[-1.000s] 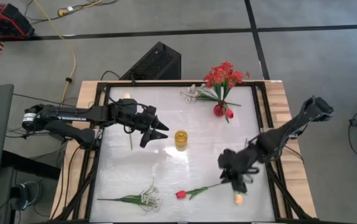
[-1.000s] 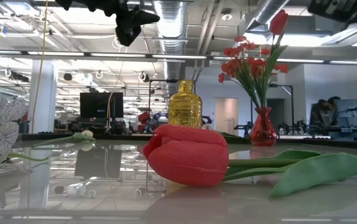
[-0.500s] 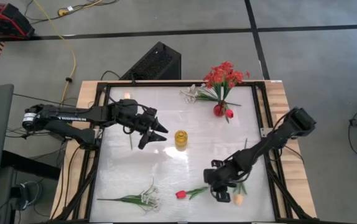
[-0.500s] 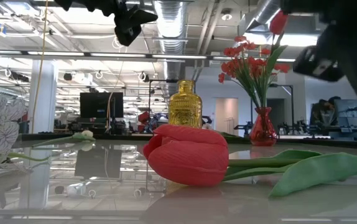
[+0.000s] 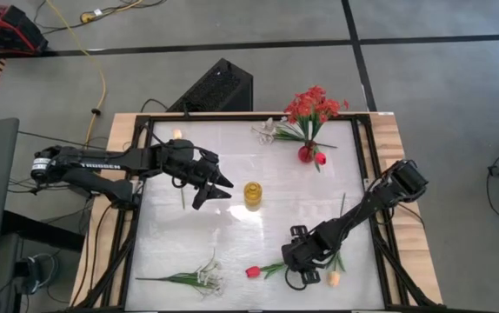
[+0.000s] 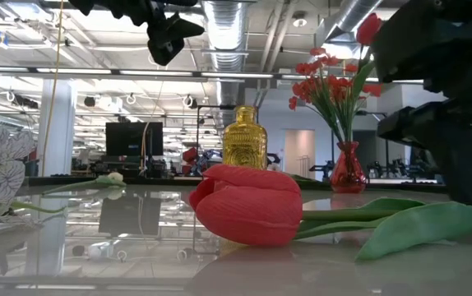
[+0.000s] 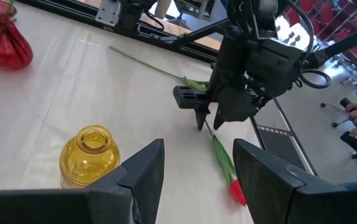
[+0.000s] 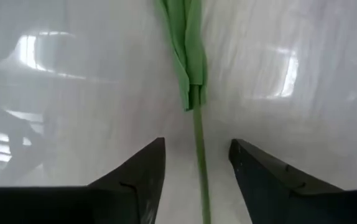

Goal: Sort flowers into vase by color
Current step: Put the red flower into the red vase

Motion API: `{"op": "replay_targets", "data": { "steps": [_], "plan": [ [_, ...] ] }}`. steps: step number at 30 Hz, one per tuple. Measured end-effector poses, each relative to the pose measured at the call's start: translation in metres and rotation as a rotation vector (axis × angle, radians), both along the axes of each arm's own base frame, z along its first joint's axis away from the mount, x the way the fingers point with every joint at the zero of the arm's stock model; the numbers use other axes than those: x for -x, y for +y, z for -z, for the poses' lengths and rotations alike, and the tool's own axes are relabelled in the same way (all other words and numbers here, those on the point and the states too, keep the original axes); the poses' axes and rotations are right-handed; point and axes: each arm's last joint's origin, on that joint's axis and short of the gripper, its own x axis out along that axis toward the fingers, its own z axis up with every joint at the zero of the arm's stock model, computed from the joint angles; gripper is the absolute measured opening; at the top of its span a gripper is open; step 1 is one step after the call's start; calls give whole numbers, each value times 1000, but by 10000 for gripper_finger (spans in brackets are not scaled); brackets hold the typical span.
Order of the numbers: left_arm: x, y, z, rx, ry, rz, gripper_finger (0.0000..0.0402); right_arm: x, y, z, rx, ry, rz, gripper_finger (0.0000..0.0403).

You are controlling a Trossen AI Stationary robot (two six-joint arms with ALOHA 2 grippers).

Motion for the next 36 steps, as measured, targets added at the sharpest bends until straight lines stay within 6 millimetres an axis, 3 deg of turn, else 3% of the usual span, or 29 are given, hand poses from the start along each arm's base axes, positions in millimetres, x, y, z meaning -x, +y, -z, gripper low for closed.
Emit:
{"op": "replay_targets", "data": {
  "steps": [3,8,14,18,25,31,36],
  "plan": [
    [0,0,0,0,2,-1,179,3,3,0,12,-3,-8,167],
    [1,0,2,-11,20,-6,179,11,13,-1,47,-28,-32,36],
    [2,1,6,-22,63,-17,179,19,15,-20,-13,-39,-60,27],
    [3,1,7,-40,67,-21,179,23,5,-60,-48,-172,-27,23],
    [2,2,7,-70,66,-55,179,44,-34,-139,126,-592,159,23],
    [2,3,7,-67,69,-90,179,73,-77,-205,291,-925,288,23],
    [2,4,6,-43,71,-121,179,109,-115,-238,227,-1157,379,23]
  ]
}}
